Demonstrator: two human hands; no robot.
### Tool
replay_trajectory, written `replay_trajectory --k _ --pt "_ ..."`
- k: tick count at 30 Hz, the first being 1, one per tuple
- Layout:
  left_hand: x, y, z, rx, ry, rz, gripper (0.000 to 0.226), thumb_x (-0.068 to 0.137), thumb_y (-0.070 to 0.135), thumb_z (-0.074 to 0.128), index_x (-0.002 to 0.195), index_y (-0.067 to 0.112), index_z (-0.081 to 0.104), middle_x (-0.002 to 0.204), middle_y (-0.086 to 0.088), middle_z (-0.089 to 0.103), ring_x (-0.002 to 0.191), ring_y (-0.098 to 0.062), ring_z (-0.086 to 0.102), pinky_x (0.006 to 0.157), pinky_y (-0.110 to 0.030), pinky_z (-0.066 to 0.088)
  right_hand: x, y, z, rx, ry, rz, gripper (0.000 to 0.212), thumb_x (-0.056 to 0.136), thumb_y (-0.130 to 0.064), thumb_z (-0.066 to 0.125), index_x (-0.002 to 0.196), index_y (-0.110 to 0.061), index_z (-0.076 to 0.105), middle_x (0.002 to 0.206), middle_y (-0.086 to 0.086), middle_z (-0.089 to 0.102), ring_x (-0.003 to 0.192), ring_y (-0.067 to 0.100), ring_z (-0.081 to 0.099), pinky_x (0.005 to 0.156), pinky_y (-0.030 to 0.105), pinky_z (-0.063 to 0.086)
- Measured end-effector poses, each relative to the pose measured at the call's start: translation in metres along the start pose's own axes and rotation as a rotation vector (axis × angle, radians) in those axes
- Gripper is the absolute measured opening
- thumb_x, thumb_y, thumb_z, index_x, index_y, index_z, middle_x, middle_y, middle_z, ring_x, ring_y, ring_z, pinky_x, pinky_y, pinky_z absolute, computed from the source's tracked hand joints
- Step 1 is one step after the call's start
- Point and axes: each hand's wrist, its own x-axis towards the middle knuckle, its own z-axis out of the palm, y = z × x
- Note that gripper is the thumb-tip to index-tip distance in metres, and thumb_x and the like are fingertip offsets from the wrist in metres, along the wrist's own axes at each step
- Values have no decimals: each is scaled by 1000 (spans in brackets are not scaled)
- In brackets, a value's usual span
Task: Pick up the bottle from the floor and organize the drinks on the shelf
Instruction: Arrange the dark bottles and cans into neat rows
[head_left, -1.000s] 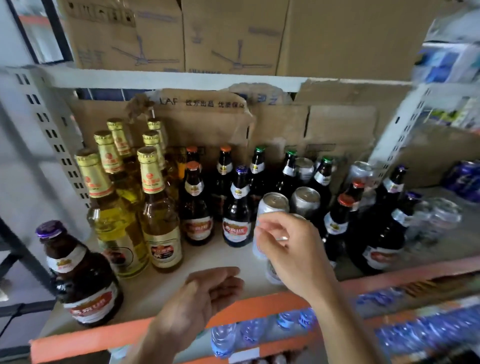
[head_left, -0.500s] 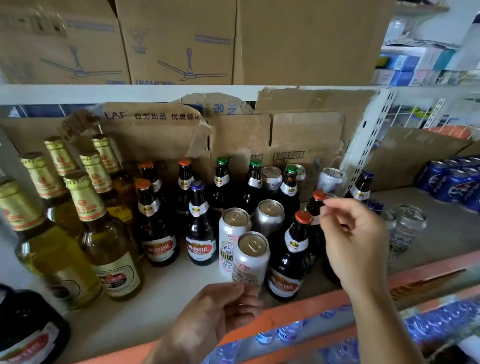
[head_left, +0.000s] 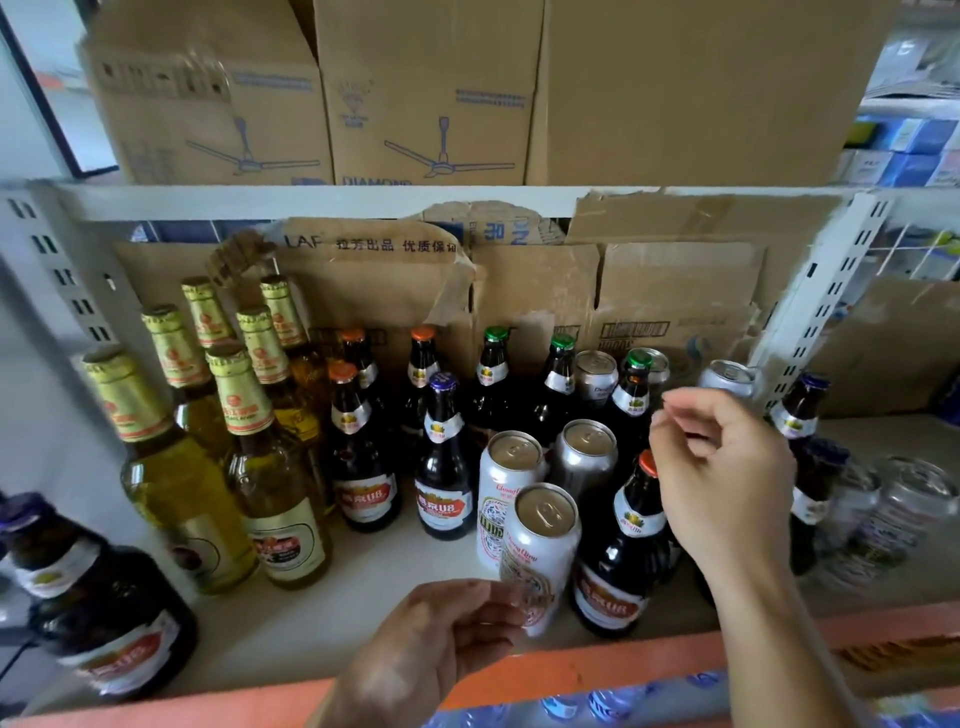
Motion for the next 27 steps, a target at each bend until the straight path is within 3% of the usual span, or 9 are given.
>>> replay_trajectory --k 6,12,17,21,23,25,26,27 --pt "-4 -2 -10 -53 74 17 29 71 17 58 80 -4 76 83 -24 70 71 -29 70 63 -31 57 5 -24 22 81 -148 -78 10 84 -5 65 91 -9 71 82 -4 69 77 3 63 71 9 49" --pt "2 9 -23 -129 185 52 32 90 11 48 81 -3 75 83 -22 71 70 -27 72 59 -27 58 19 -35 66 59 -464 -52 10 85 -15 65 91 -21 69 82 -15 67 81 -6 63 70 8 47" --pt "8 25 -35 -213 290 83 24 90 8 50 94 -8 68 86 -23 71 72 -27 71 68 -30 58 41 -41 110 8 -694 21 23 86 -25 64 108 -18 68 95 -8 67 89 4 63 73 17 45" --pt "18 36 -41 -285 366 92 20 87 6 56 97 -8 68 89 -23 72 77 -29 70 72 -33 58 58 -46 142 -49 -777 76 36 87 -24 64 119 -9 65 112 6 69 93 16 63 78 24 49" --pt "22 40 -44 -306 392 110 20 85 5 58 97 -7 68 93 -23 72 82 -30 69 75 -35 58 63 -49 155 -66 -800 95 38 87 -19 63 115 6 61 115 22 66 98 36 64 85 43 54" --pt "26 43 -48 -318 411 115 20 84 5 60 97 -6 69 96 -23 72 87 -31 69 77 -35 57 68 -52 165 -85 -820 128 38 87 -17 61 112 11 57 115 30 61 104 43 59 93 52 49" --pt "28 43 -50 -321 416 114 20 85 6 59 98 -6 69 97 -22 72 88 -31 68 78 -35 57 70 -54 169 -90 -837 143 36 87 -16 60 112 10 58 109 29 64 97 41 62 87 51 52" --pt "29 43 -52 -321 417 114 20 86 6 59 98 -6 68 98 -22 72 89 -31 68 80 -36 57 72 -54 173 -93 -864 157 34 88 -16 59 111 9 60 94 26 67 80 35 64 71 44 55"
